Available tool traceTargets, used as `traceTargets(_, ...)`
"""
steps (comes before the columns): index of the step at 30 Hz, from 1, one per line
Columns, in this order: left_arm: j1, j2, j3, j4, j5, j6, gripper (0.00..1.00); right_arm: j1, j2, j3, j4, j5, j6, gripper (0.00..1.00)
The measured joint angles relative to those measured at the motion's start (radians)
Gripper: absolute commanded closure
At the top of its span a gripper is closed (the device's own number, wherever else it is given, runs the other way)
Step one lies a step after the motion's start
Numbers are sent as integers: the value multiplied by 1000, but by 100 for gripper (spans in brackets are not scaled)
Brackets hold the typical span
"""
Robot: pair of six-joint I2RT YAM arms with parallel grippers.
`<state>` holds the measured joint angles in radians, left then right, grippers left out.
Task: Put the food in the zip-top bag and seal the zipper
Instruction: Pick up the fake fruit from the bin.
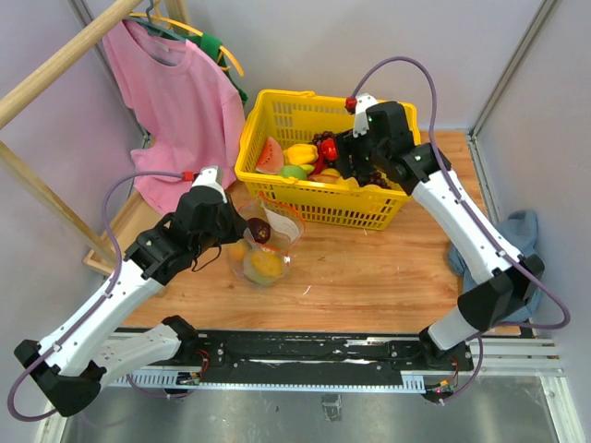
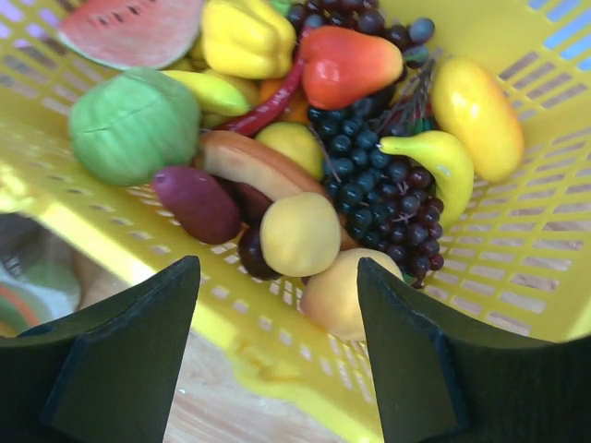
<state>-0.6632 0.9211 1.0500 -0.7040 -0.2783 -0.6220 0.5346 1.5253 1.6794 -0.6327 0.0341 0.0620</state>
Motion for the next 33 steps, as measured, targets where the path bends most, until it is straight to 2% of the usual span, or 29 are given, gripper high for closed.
traceTargets(8,0,6,1,-1,8,14,100,-106,170,29,-26,-54,-2,25)
traceTargets(14,0,13,1,2,26,14,100,-116,262,36,-49,-120,-16,19)
traceTargets(24,0,21,-3,23,45,14,100,-127,367,66,-83,-183,-46,15)
traceTargets(27,0,23,-6,28,49,14,100,-134,423,87,-115,-196,-56,17)
traceTargets(33,0,33,-13,37,55,14,100,-138,467,98,-147,-192,-74,38)
